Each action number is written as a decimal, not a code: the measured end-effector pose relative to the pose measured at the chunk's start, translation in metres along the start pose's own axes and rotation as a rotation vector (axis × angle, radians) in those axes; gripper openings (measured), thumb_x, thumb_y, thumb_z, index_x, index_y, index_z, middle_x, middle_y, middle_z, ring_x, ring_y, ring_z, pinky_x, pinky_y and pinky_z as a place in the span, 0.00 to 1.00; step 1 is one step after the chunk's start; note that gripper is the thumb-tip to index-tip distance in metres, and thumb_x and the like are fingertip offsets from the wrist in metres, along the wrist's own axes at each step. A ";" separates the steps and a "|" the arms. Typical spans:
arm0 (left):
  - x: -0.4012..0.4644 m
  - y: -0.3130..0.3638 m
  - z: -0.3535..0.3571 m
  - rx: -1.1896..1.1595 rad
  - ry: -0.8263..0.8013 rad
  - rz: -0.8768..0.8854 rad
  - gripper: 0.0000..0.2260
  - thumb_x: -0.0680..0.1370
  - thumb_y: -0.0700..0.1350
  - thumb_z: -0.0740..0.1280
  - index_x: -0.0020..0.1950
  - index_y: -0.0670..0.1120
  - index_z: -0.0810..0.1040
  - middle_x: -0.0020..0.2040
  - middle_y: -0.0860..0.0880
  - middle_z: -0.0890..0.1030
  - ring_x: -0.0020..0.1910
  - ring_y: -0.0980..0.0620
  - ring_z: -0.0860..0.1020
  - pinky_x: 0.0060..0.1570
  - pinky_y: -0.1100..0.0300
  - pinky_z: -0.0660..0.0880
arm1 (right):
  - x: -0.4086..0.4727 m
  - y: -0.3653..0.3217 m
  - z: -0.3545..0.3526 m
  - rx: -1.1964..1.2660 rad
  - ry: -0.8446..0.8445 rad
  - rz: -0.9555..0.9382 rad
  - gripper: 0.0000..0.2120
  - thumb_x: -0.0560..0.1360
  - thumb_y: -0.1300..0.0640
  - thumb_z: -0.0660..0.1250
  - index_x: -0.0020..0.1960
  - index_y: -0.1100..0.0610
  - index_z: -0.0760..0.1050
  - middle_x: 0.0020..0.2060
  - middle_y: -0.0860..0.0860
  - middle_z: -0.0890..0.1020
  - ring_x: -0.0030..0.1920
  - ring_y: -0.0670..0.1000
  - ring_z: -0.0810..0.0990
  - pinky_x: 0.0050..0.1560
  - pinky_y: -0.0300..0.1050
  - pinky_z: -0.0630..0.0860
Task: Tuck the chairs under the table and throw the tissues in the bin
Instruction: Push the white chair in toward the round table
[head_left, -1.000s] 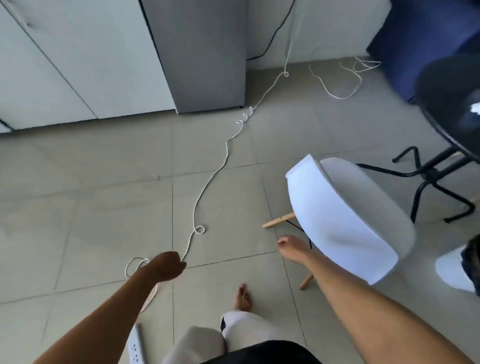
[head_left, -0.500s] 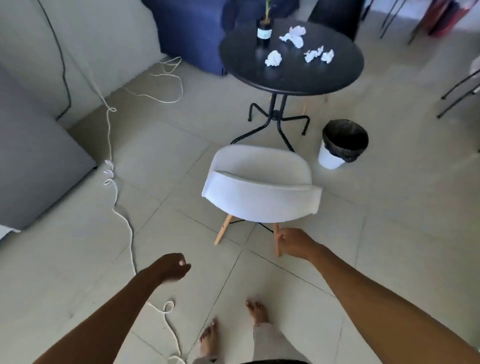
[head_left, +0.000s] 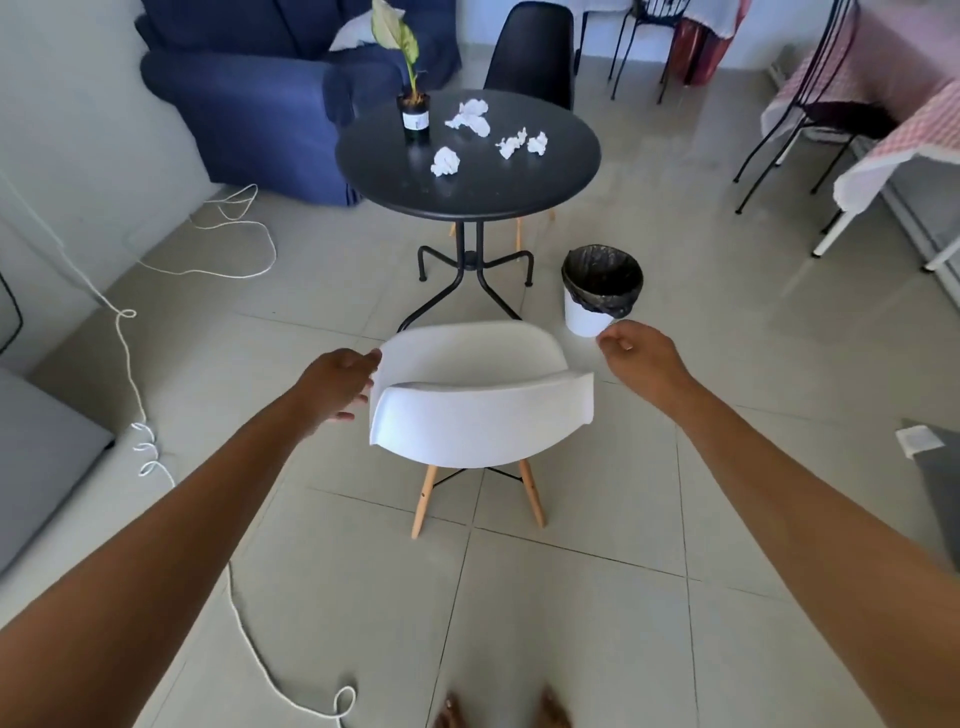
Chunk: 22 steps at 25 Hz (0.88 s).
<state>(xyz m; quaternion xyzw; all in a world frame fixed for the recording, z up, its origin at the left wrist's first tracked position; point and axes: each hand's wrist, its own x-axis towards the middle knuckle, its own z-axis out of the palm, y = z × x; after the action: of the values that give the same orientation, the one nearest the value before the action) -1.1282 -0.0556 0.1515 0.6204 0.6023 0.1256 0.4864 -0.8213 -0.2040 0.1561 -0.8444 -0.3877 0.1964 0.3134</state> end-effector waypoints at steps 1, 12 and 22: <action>0.005 0.011 0.002 -0.030 -0.014 -0.066 0.21 0.78 0.58 0.60 0.62 0.43 0.74 0.61 0.43 0.79 0.53 0.45 0.78 0.53 0.49 0.76 | 0.010 -0.004 -0.001 0.030 0.003 0.046 0.13 0.77 0.53 0.59 0.56 0.57 0.78 0.55 0.55 0.81 0.59 0.57 0.77 0.53 0.42 0.68; 0.053 0.026 0.057 -0.211 -0.038 -0.454 0.26 0.77 0.50 0.66 0.73 0.45 0.64 0.76 0.41 0.62 0.72 0.35 0.63 0.66 0.37 0.67 | 0.067 0.009 0.044 0.454 -0.311 0.717 0.29 0.75 0.52 0.67 0.73 0.58 0.64 0.72 0.56 0.67 0.71 0.58 0.66 0.69 0.49 0.64; 0.056 0.003 0.072 -0.690 -0.122 -0.566 0.03 0.77 0.30 0.60 0.46 0.35 0.72 0.66 0.32 0.73 0.65 0.35 0.75 0.49 0.46 0.80 | 0.069 0.034 0.067 1.146 -0.429 1.109 0.27 0.75 0.70 0.58 0.73 0.67 0.56 0.72 0.72 0.56 0.68 0.78 0.60 0.63 0.68 0.70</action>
<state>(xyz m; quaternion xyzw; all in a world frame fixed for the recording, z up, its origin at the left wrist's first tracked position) -1.0595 -0.0387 0.0939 0.2390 0.6414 0.1446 0.7146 -0.7987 -0.1417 0.0784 -0.5666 0.1943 0.6468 0.4720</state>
